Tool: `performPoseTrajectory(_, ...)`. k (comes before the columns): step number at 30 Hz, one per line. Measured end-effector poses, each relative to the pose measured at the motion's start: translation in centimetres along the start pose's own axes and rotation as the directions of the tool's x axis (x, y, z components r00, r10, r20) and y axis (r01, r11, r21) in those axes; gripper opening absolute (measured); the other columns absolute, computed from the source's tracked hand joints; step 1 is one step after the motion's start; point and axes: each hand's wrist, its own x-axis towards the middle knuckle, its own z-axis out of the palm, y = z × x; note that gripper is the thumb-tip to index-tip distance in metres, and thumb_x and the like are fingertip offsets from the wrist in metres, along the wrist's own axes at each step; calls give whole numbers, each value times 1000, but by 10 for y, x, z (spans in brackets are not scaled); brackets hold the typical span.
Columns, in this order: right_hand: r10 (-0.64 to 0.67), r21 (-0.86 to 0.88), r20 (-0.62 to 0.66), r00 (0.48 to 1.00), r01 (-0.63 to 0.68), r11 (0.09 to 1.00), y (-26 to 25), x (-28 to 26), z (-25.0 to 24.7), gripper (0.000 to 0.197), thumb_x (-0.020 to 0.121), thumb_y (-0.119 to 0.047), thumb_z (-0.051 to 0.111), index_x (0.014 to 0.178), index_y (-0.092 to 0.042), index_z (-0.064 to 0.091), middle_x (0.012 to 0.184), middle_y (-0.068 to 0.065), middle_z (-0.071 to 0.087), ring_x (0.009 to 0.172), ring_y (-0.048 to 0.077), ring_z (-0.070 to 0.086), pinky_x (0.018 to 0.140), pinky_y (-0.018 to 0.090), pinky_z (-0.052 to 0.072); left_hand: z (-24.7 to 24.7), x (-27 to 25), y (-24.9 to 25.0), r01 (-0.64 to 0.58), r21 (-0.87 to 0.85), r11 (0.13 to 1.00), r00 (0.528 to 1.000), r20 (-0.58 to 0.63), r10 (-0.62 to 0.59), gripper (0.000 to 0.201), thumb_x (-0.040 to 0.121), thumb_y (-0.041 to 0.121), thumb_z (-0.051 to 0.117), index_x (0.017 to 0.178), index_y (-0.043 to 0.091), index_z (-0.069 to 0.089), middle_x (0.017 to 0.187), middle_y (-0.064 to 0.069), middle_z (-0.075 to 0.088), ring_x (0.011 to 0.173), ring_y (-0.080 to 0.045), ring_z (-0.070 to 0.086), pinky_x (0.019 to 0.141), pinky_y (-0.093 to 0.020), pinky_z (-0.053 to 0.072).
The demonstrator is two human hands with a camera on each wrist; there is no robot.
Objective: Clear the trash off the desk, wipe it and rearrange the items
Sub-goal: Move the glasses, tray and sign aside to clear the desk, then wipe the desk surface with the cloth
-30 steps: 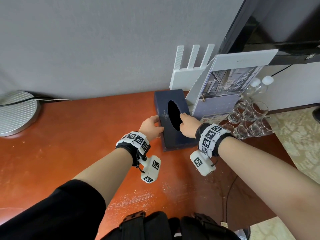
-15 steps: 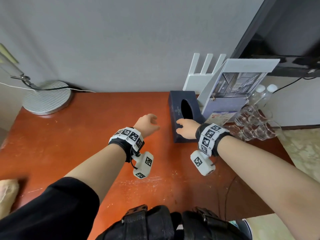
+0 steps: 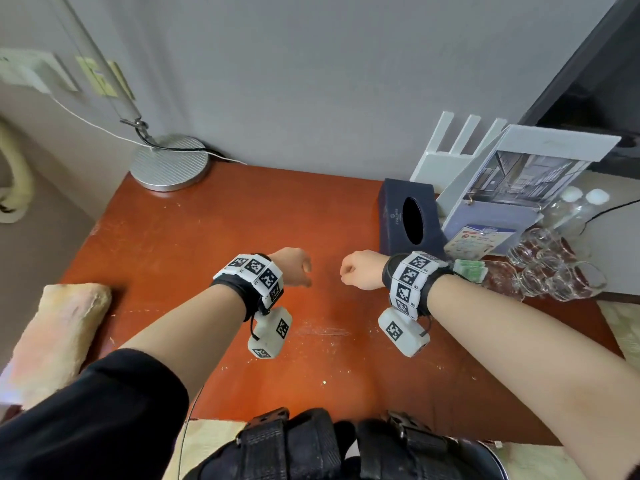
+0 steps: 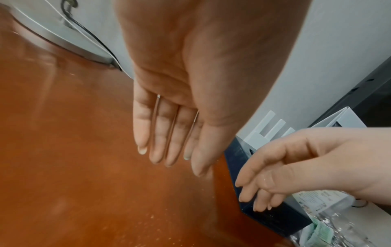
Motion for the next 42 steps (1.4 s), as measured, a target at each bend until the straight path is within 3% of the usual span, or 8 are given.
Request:
performPoseTrajectory(3, -68, -112, 71, 995, 76, 991, -17, 4, 3, 32, 96, -25, 48, 123, -11, 58, 125, 6, 59, 112, 24, 55, 88, 29, 43, 8, -18, -12, 75, -4, 997, 997, -10, -75, 40, 88, 29, 61, 124, 13, 57, 123, -5, 61, 109, -21, 58, 87, -31, 47)
performPoseTrajectory(6, -146, -207, 103, 984, 165, 964, -33, 6, 5, 33, 95, -25, 51, 124, -9, 57, 125, 8, 59, 112, 24, 55, 90, 31, 45, 15, -39, -20, 155, -14, 988, 988, -26, -155, 41, 88, 29, 60, 126, 12, 56, 125, -5, 60, 112, -22, 58, 91, -33, 49)
performPoseTrajectory(10, -236, -256, 128, 963, 262, 930, -51, 6, 11, 33, 93, -25, 52, 124, -12, 57, 124, 7, 59, 110, 23, 56, 86, 29, 45, 29, -67, -30, 241, -33, 970, 969, -40, -242, 42, 89, 28, 59, 127, 11, 55, 125, -5, 60, 112, -22, 57, 92, -34, 49)
performPoseTrajectory(19, -390, -378, 258, 884, 464, 801, -88, -2, 39, 34, 96, -26, 49, 126, -10, 54, 125, 7, 58, 111, 23, 56, 90, 32, 45, 66, -120, -45, 381, -118, 917, 921, -44, -388, 42, 90, 26, 58, 129, 11, 55, 126, -5, 59, 114, -22, 56, 92, -30, 47)
performPoseTrajectory(24, -406, -423, 308, 860, 506, 752, -104, -1, 51, 35, 96, -26, 50, 126, -10, 54, 125, 7, 58, 110, 23, 56, 88, 31, 46, 80, -141, -59, 435, -162, 886, 893, -46, -447, 40, 89, 27, 60, 126, 11, 57, 121, -6, 62, 109, -22, 57, 85, -28, 47)
performPoseTrajectory(29, -431, -432, 302, 850, 525, 733, -129, 3, 57, 34, 96, -26, 49, 125, -10, 55, 124, 8, 59, 110, 25, 57, 92, 34, 48, 87, -163, -77, 478, -178, 860, 866, -70, -495, 41, 90, 27, 59, 127, 11, 56, 121, -5, 61, 108, -22, 58, 86, -28, 48)
performPoseTrajectory(36, -424, -458, 300, 854, 519, 722, -178, 10, 70, 36, 95, -28, 49, 127, -11, 54, 126, 8, 58, 112, 24, 56, 95, 34, 46, 83, -185, -118, 479, -141, 866, 865, -90, -494, 41, 90, 27, 57, 127, 10, 55, 120, -5, 61, 108, -24, 58, 91, -34, 51)
performPoseTrajectory(42, -418, -461, 262, 870, 494, 737, -243, 18, 69, 37, 95, -28, 50, 128, -11, 53, 129, 6, 56, 114, 23, 54, 94, 32, 45, 58, -214, -178, 474, -113, 873, 862, -142, -487, 37, 90, 26, 56, 123, 11, 58, 119, -5, 62, 107, -23, 58, 85, -30, 50)
